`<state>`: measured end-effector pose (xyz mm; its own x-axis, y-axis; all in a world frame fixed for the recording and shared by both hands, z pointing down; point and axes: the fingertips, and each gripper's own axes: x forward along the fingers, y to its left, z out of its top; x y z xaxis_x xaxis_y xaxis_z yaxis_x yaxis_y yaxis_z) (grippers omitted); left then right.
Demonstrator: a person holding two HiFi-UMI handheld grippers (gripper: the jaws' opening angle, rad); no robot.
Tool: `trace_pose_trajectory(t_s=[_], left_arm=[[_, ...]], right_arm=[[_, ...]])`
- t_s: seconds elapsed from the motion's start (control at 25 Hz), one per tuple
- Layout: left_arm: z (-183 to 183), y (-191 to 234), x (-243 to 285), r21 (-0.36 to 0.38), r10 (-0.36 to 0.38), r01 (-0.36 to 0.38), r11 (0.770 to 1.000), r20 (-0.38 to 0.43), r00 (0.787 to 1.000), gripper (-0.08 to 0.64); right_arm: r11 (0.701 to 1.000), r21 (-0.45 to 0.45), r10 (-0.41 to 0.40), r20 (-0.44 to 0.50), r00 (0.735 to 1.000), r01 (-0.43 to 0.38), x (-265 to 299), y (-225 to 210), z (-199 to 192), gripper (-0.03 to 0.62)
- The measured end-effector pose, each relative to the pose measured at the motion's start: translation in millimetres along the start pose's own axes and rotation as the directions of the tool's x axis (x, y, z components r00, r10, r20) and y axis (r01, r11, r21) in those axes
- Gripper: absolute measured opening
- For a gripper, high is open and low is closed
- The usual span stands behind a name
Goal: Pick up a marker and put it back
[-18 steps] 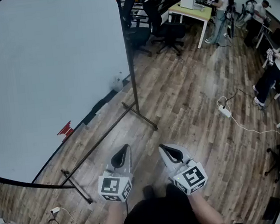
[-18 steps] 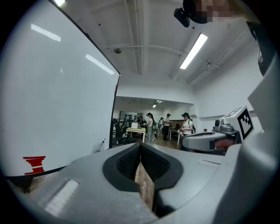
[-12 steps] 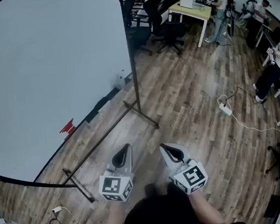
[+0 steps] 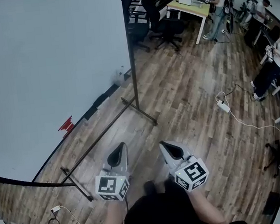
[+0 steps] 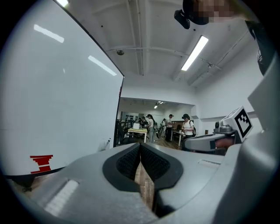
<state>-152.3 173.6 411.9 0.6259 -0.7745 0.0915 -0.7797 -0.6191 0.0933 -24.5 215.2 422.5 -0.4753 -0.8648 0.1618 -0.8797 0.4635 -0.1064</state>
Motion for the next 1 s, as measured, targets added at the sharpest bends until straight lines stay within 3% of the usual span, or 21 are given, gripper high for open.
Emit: trace_pose_trajectory(t_s=[0.52,0.72,1.0], left_arm=[[-26,1,39,-0.035,-0.026,0.024,0.999,-0.065,0.998,0.011],[-20,20,67,-0.03,0.008,-0.01,0.999,-0.066,0.998,0.011],[5,46,121,-0.007,0.038,-0.038,0.999,-0.042,0.998,0.011]], right_arm=[[0.999,0.021,0.026,-0.076,0.997,-0.024,27,-24,-20,0.002],[0.996,0.008,0.093,-0.095,0.991,-0.092,63,-39,-12,0.002],[0.993,-0.027,0.108,-0.078,0.991,-0.111,112,-79,14,0.003]])
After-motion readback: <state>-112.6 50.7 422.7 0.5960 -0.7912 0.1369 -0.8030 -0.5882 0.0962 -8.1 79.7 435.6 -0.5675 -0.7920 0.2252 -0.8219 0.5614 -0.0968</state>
